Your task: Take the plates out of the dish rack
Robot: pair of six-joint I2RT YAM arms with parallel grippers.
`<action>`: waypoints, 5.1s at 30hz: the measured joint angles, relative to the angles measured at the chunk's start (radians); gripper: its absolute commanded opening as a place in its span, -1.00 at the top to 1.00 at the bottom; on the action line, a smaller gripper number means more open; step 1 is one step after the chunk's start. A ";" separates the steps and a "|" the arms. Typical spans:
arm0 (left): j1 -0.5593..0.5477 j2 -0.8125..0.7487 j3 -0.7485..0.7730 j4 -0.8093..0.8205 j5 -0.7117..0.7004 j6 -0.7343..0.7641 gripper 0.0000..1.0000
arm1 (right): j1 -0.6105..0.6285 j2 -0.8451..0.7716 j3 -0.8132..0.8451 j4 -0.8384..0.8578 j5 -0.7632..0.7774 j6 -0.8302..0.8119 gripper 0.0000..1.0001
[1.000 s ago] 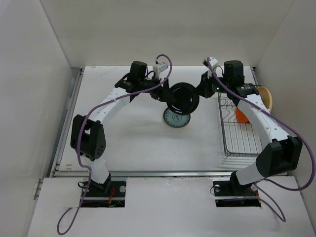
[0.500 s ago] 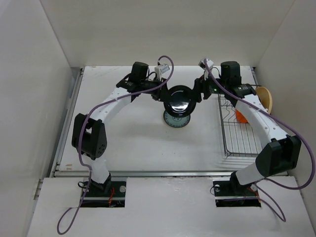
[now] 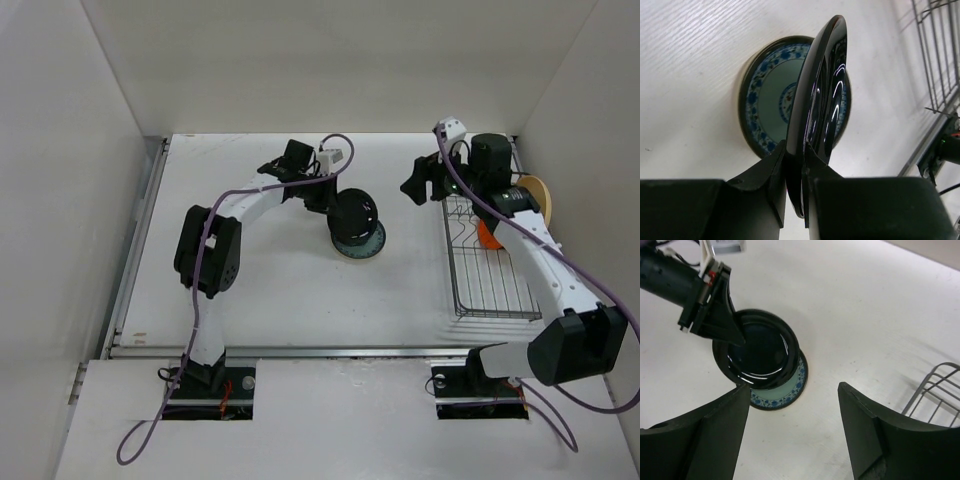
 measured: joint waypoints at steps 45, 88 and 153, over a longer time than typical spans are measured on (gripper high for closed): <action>-0.010 0.071 0.086 -0.123 -0.226 -0.008 -0.22 | -0.067 -0.036 0.005 -0.028 0.532 -0.066 -0.58; -0.029 -0.205 0.094 -0.186 -0.436 -0.038 -0.60 | -0.278 0.223 -0.127 -0.020 1.046 -0.203 0.66; -0.036 -0.202 -0.021 -0.006 0.233 0.053 0.88 | 0.043 0.151 0.128 -0.172 -0.267 -0.142 -0.03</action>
